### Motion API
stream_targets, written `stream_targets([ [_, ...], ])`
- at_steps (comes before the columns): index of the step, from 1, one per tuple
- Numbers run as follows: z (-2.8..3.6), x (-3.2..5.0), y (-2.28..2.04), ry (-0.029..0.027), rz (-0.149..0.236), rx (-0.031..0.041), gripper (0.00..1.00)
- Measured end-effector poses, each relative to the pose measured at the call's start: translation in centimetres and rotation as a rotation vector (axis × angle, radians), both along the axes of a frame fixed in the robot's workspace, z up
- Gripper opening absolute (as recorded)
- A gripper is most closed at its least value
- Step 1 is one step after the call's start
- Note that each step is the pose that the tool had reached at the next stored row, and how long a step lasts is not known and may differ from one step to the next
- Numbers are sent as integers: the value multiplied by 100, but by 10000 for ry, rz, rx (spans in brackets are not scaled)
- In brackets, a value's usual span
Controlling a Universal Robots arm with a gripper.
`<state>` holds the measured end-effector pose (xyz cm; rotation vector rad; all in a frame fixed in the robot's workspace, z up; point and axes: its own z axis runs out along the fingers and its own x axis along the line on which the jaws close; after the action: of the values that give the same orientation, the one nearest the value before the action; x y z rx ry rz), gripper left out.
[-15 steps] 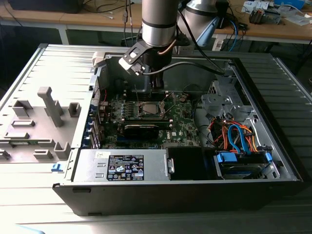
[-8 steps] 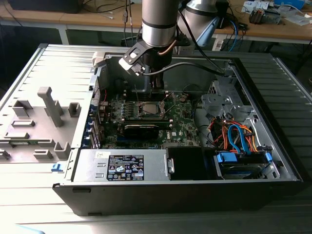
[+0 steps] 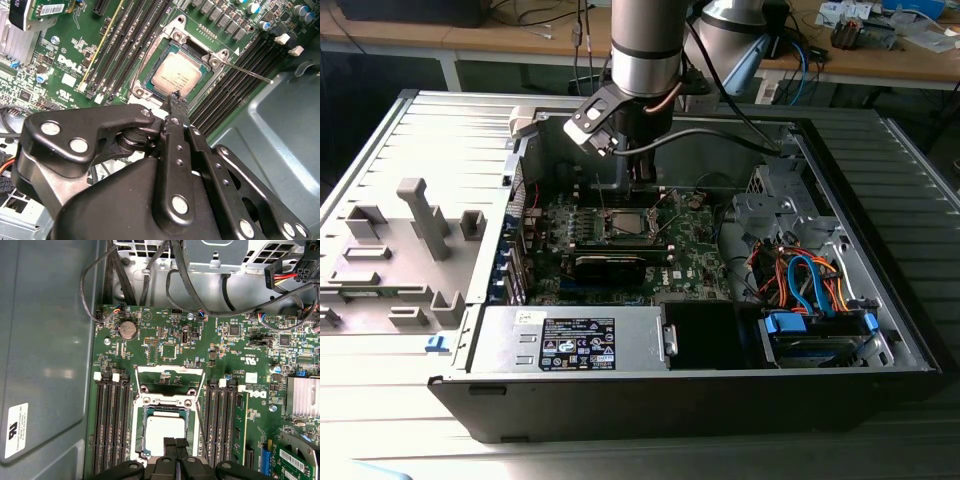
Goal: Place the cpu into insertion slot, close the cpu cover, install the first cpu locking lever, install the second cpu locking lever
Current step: 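Close the cpu cover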
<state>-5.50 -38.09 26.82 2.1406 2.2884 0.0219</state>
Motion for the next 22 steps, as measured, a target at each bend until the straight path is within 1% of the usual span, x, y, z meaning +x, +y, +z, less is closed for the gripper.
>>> stream_targets([
  [17,1,4,-17,0,0,113,11],
  [22,1,5,-21,0,-1,158,11],
])
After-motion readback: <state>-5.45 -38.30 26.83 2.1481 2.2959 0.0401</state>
